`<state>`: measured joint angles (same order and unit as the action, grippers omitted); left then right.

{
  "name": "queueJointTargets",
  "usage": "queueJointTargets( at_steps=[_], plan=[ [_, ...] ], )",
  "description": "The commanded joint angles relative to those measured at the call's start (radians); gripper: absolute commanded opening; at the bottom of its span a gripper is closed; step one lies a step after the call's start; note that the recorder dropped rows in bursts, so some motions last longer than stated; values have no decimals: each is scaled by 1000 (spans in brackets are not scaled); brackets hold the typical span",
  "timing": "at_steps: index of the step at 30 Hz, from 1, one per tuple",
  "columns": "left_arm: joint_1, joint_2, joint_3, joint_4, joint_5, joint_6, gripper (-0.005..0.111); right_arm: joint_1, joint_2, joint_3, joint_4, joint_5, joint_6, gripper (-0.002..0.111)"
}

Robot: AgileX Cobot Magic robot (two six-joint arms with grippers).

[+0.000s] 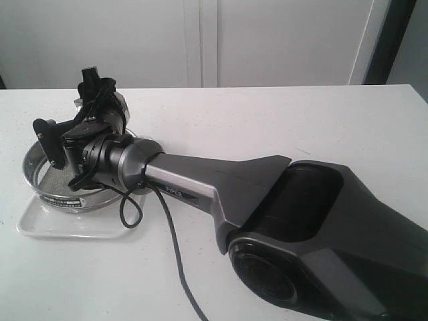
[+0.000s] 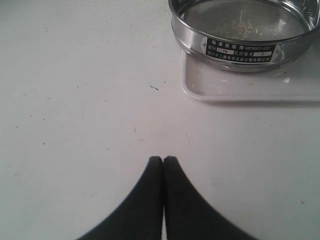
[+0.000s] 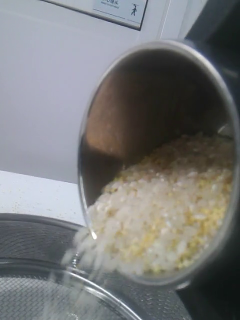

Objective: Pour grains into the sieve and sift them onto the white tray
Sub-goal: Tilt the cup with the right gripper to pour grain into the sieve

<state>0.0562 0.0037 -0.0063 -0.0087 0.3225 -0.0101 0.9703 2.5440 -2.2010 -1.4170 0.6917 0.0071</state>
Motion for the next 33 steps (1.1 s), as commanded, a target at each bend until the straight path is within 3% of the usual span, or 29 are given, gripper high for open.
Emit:
queueJointTargets(
  at_steps=[1, 33],
  plan=[
    [3, -4, 6, -5, 10, -4, 0, -4, -5, -11, -13, 20, -7, 0],
    [3, -4, 6, -5, 10, -4, 0, -4, -5, -7, 10, -49, -243, 0]
  ],
)
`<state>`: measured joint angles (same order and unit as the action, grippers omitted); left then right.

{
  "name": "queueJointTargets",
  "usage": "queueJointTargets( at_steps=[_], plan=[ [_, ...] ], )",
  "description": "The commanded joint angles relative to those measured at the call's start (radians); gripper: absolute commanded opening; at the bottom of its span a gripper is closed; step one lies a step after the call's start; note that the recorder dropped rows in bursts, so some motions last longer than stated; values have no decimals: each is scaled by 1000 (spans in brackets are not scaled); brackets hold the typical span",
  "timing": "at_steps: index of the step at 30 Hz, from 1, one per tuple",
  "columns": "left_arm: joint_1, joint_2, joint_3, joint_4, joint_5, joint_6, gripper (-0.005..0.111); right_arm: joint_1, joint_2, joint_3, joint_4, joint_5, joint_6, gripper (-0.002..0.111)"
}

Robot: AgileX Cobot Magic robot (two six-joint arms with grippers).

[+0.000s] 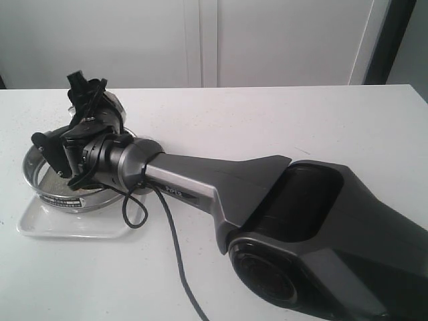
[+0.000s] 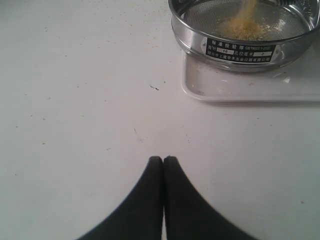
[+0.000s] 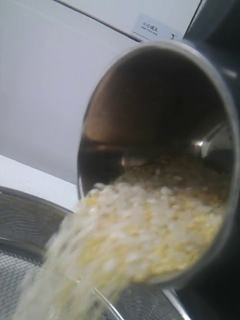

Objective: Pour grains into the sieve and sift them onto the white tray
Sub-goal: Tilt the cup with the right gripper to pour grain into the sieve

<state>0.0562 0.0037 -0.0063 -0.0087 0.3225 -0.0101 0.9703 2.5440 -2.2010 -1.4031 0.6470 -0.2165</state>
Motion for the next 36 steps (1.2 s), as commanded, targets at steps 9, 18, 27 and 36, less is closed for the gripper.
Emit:
queueJointTargets(
  at_steps=[9, 18, 27, 36],
  plan=[
    [3, -4, 6, -5, 10, -4, 0, -4, 31, -7, 15, -19, -146, 0],
    [3, -4, 6, -5, 10, -4, 0, -4, 50, -7, -72, -19, -258, 0],
    [3, -4, 6, -5, 10, -4, 0, -4, 48, -7, -190, 2, -248, 0],
    [3, -4, 6, -5, 10, -4, 0, -4, 39, -7, -218, 2, -232, 0]
  ],
)
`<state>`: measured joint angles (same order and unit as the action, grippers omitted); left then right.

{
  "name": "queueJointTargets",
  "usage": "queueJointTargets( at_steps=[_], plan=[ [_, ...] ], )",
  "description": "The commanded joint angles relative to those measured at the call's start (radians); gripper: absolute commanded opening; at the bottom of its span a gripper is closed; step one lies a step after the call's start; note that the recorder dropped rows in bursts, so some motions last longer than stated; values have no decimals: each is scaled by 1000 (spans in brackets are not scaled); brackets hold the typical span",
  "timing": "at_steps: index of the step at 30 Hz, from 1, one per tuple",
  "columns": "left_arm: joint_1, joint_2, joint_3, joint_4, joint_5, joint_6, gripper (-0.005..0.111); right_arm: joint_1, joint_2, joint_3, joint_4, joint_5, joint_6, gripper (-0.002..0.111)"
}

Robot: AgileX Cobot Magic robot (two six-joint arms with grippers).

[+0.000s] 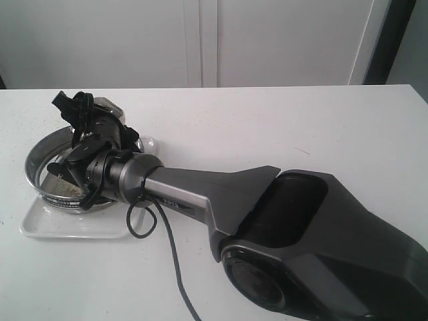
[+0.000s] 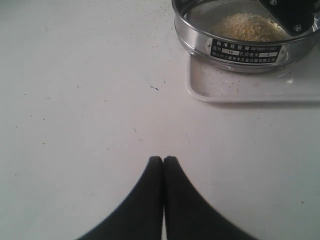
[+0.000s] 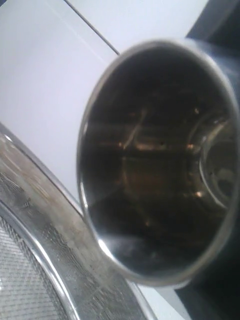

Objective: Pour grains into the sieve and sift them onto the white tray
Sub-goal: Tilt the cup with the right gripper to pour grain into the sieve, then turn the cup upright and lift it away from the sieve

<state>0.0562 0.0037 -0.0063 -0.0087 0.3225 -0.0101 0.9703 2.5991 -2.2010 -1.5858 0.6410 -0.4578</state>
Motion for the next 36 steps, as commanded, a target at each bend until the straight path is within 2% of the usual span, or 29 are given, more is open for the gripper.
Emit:
queueJointTargets(
  at_steps=[1, 7, 12, 17, 21, 25, 34, 36],
  plan=[
    [3, -4, 6, -5, 10, -4, 0, -4, -18, -7, -44, 8, 9, 0],
    [3, -4, 6, -5, 10, -4, 0, -4, -27, -7, -43, 8, 16, 0],
    [3, -4, 6, -5, 10, -4, 0, -4, -27, -7, 35, -23, 16, 0],
    [3, -4, 6, -5, 10, -4, 0, -4, -27, -7, 2, -10, 16, 0],
    [3, -4, 6, -5, 10, -4, 0, -4, -27, -7, 68, -17, 16, 0],
    [3, -4, 6, -5, 10, -4, 0, -4, -27, -7, 24, 13, 16, 0],
    [3, -4, 6, -5, 10, -4, 0, -4, -27, -7, 62, 6, 16, 0],
    [3, -4, 6, -5, 10, -4, 0, -4, -27, -7, 64, 6, 67, 0]
  ],
)
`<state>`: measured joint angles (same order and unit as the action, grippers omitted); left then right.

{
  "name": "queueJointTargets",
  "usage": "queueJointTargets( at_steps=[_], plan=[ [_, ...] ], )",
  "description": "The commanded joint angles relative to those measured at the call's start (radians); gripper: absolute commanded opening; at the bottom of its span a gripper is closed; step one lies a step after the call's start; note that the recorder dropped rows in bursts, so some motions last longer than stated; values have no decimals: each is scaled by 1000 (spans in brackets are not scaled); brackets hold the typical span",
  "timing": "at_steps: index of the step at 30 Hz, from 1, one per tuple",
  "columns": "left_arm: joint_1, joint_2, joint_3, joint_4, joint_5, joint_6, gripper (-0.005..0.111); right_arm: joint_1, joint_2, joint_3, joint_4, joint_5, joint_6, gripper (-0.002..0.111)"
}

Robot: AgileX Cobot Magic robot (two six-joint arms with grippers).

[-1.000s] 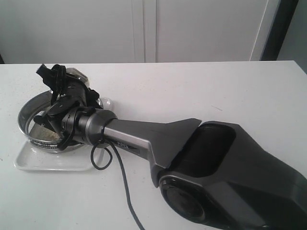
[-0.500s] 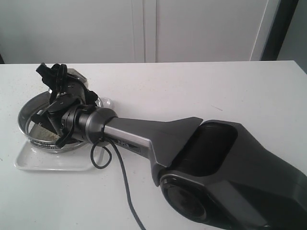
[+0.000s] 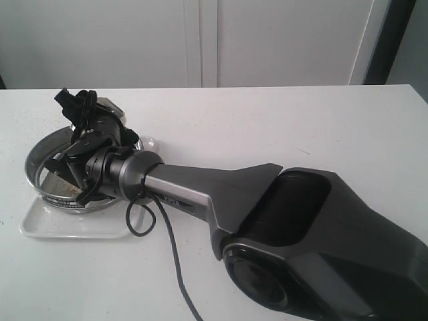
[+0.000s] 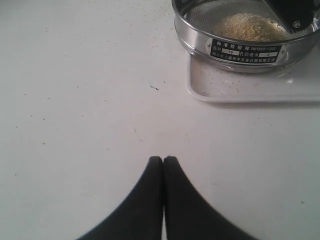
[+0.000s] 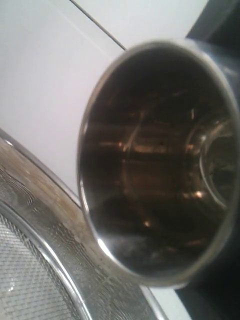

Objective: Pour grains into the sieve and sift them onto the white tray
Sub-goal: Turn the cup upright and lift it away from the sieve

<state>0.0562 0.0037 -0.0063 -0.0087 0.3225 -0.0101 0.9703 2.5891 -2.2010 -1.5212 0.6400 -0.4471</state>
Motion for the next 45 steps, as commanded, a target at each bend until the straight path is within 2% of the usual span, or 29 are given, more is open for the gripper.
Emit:
queueJointTargets(
  at_steps=[1, 4, 15, 22, 29, 45],
  plan=[
    [3, -4, 6, -5, 10, -4, 0, -4, -17, -7, -1, 7, 94, 0],
    [3, -4, 6, -5, 10, -4, 0, -4, -17, -7, -1, 7, 205, 0],
    [3, -4, 6, -5, 10, -4, 0, -4, -56, -7, 55, -25, 401, 0],
    [3, -4, 6, -5, 10, -4, 0, -4, -169, -7, 306, 7, 587, 0],
    [3, -4, 6, -5, 10, -4, 0, -4, -215, -7, 439, 53, 765, 0],
    [3, -4, 6, -5, 10, -4, 0, -22, -235, -7, 828, 48, 766, 0]
  ],
)
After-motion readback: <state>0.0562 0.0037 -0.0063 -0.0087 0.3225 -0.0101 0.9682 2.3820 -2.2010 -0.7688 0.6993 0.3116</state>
